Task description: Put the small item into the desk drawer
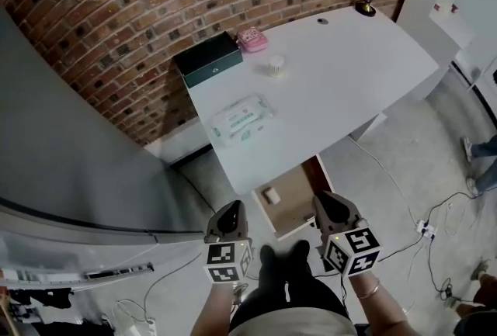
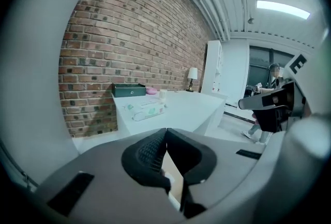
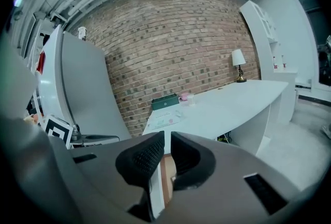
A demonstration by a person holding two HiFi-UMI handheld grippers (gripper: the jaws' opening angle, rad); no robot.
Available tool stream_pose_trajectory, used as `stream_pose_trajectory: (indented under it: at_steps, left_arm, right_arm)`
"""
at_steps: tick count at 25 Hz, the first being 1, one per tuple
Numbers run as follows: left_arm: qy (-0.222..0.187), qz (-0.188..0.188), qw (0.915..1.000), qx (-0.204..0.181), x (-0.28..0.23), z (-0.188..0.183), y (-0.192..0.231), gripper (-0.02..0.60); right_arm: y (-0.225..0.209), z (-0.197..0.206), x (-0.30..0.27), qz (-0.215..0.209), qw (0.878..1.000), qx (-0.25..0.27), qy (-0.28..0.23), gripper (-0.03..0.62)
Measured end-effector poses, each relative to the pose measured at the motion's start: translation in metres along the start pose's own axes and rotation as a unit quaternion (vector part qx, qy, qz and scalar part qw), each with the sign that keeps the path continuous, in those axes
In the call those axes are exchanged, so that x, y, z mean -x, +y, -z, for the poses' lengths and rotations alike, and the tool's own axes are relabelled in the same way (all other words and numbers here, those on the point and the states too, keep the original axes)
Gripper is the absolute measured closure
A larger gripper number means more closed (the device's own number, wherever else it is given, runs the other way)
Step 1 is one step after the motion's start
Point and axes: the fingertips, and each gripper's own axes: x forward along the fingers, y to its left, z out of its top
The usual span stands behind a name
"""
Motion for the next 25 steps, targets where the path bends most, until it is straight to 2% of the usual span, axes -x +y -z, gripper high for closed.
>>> stream_pose_trajectory:
  at_steps: [5,12,25]
  left_arm:
    - [-0.009,0.013,0.9997,-0.017,0.004,-0.017,-0.009,0.56]
    - [-0.016,0.023,0.9991,-0.033,0.006,-0.026,-0.023,0.56]
    - [-0.028,0.033,0.9978,-0.05,0.007,-0.043,-0.035,0.56]
  right_arm:
    - [-0.01,-0.012,0.024,0.025,0.999,-0.012,-0.026,0.585]
    - [-0.025,-0.016,0.05,0.045,0.998,-0.027,-0.043,0.586]
    - [-0.035,-0.027,0.066,0.048,0.997,-0.018,-0.058,0.588]
